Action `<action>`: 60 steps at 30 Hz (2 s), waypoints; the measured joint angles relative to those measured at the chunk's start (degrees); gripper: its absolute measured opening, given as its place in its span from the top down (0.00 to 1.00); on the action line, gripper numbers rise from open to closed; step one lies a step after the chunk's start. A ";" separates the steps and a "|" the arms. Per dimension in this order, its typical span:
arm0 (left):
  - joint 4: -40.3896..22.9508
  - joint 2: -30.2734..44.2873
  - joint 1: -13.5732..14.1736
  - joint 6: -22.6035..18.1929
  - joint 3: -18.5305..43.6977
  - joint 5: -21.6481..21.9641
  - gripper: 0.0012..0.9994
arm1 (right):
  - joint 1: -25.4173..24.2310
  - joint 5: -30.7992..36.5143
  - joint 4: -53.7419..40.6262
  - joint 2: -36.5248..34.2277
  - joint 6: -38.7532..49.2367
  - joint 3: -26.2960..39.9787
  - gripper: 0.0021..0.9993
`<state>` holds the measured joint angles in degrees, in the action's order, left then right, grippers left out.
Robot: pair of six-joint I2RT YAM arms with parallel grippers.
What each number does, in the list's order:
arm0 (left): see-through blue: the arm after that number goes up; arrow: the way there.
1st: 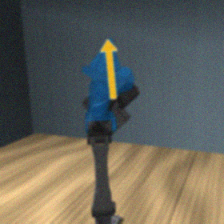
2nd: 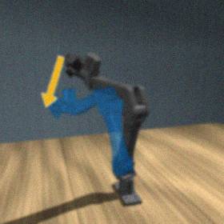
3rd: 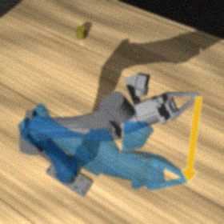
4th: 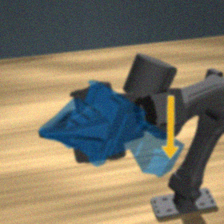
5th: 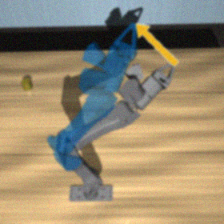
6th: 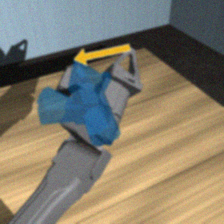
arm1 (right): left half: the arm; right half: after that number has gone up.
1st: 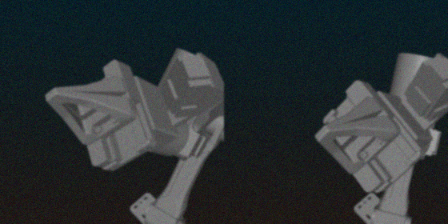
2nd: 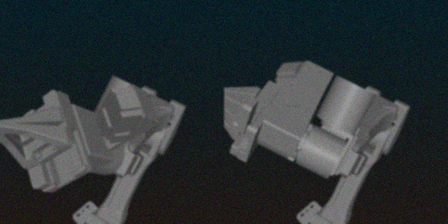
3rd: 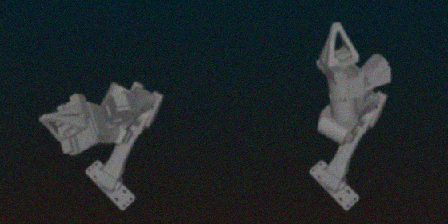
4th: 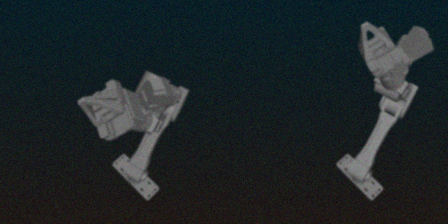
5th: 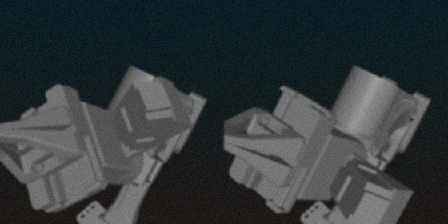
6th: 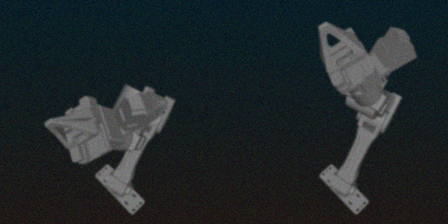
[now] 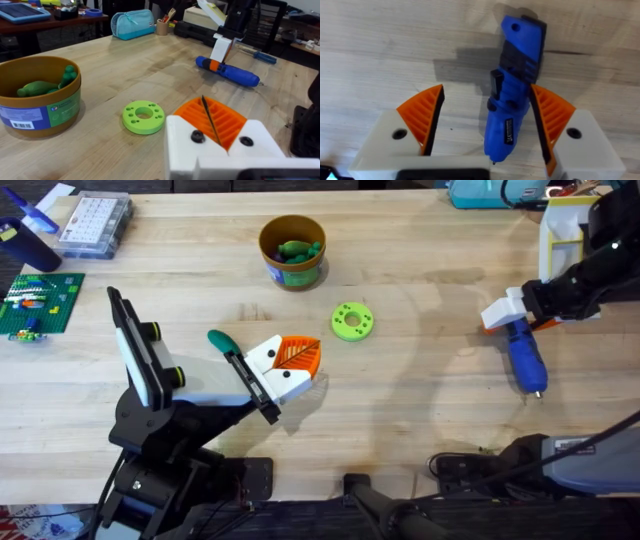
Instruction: Pick up the gripper from the table and insert it into the empty holder that is missing its gripper. Then pick up a screw, insert it into the mounting hole, and use the screwdriver to tighten it. Finally, clean up the table by picking up the vegetable and placing it into the bucket.
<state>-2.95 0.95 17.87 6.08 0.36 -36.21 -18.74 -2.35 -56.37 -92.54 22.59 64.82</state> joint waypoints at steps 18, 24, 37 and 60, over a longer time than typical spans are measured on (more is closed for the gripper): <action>-0.09 0.00 0.00 0.03 0.00 0.00 0.98 | -0.09 2.14 2.34 -0.11 0.14 0.70 0.02; -0.09 0.00 0.00 0.03 0.00 0.00 0.98 | -1.43 2.32 5.00 -0.92 -0.29 0.72 0.02; -0.08 0.00 0.00 0.03 0.00 0.01 0.98 | -2.39 2.63 6.43 -8.44 -6.09 1.28 0.04; -0.09 0.00 0.00 0.03 0.00 0.02 0.98 | -2.50 2.89 3.74 -7.13 -7.58 4.35 0.98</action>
<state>-3.04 0.95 17.87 6.11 0.36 -36.18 -21.23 0.54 -52.64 -99.67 15.00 69.17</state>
